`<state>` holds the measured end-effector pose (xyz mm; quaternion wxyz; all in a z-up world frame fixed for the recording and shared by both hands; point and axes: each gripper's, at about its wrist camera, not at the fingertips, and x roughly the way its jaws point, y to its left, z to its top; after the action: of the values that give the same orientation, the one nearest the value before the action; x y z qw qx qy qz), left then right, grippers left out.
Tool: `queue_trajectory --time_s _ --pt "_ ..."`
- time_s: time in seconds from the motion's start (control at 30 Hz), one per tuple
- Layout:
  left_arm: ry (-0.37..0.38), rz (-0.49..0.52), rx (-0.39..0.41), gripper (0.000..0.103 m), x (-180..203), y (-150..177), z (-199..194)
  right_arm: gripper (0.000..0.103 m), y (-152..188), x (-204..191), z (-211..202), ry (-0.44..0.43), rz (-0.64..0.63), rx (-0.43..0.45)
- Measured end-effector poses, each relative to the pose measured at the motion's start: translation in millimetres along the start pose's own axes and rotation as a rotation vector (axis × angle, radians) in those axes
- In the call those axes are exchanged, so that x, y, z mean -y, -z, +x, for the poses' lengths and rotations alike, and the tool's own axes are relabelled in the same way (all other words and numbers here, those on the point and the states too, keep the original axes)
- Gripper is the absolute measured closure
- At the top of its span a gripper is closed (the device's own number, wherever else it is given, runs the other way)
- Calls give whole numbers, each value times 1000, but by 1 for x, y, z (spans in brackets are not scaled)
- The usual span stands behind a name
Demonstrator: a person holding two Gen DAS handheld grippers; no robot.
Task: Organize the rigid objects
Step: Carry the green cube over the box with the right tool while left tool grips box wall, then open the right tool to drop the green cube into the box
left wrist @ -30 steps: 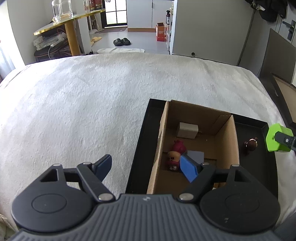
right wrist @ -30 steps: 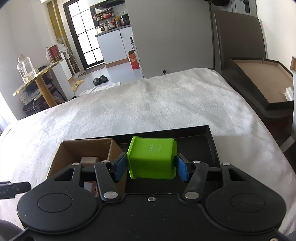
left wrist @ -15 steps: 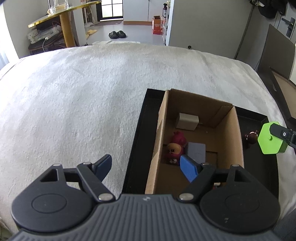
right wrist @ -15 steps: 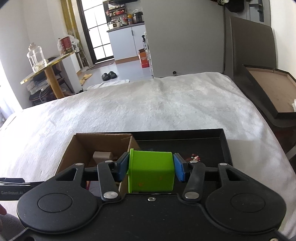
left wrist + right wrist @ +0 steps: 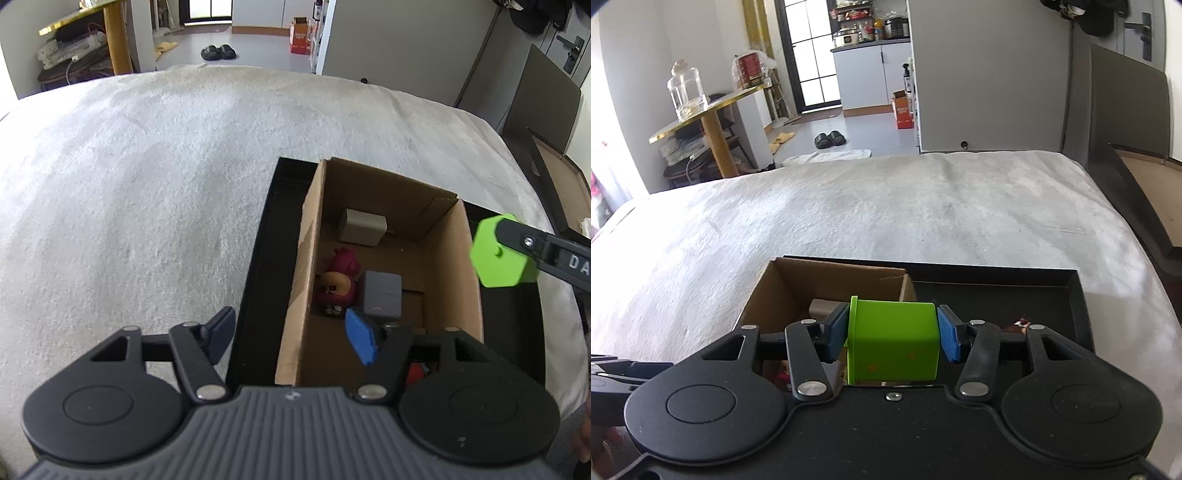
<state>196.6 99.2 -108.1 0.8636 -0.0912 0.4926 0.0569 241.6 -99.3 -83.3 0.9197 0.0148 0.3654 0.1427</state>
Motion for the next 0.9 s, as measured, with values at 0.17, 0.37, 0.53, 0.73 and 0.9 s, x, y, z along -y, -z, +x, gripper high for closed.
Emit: queue_trajectory --time_s 0.17,0.37,0.53,0.73,0.9 --pt "15 4 -56 69 0 0 13 53 -2 -12 8 -3 -26 -12" --pt "26 -4 -114 85 -4 1 25 53 -3 -22 15 -4 -41 -24" --pt "34 9 -117 88 -4 1 29 53 -3 -28 23 -2 -57 -41" --pt "61 -18 -125 88 -10 -1 33 53 -9 -38 31 -3 -78 -48" --pt "78 -28 -124 88 -12 -2 34 47 -16 -48 30 -19 -106 -20"
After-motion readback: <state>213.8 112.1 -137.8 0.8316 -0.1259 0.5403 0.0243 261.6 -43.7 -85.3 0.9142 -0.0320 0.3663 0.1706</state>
